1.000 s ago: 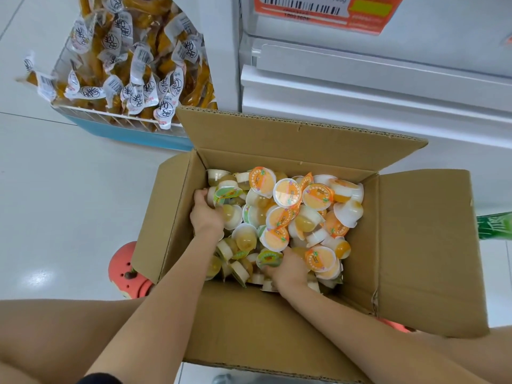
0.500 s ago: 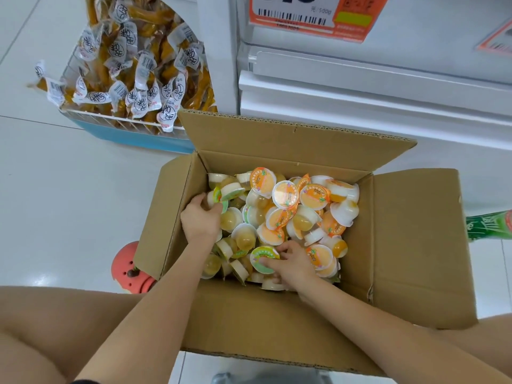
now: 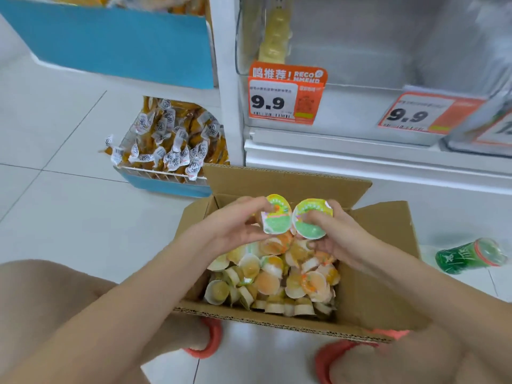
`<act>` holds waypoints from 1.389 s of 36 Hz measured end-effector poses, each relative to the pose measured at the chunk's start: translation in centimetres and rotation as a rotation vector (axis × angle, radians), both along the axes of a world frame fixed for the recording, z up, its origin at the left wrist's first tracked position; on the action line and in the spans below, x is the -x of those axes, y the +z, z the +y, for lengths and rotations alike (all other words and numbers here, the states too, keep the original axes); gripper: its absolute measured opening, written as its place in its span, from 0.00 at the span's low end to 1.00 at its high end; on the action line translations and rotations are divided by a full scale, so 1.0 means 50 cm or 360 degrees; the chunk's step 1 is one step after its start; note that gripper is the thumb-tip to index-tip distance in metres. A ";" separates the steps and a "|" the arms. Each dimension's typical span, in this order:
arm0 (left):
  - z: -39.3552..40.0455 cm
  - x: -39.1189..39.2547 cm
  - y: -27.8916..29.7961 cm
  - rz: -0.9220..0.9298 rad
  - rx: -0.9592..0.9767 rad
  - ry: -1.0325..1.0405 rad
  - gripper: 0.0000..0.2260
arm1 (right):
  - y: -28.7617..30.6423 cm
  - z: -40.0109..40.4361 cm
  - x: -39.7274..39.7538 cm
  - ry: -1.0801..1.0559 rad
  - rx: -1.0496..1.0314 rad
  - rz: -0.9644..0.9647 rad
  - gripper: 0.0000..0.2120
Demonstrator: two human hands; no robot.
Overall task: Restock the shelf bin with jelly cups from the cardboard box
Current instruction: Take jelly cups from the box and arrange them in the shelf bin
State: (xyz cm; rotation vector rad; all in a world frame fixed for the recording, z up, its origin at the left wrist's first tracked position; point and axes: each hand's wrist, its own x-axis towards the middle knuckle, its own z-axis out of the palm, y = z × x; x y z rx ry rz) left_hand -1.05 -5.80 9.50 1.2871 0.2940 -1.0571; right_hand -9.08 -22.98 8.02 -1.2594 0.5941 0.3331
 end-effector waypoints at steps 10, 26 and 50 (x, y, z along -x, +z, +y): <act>-0.026 0.041 0.094 -0.0231 0.0431 -0.0262 0.27 | 0.126 -0.028 0.032 0.0625 0.0647 -0.0925 0.20; -0.036 0.028 0.139 -0.0391 0.0417 -0.0544 0.14 | 0.174 -0.055 -0.006 0.0882 0.0800 -0.1000 0.35; 0.009 -0.087 0.190 -0.1447 -0.0714 -0.0572 0.28 | 0.398 -0.073 -0.287 0.0244 0.1580 -0.1047 0.28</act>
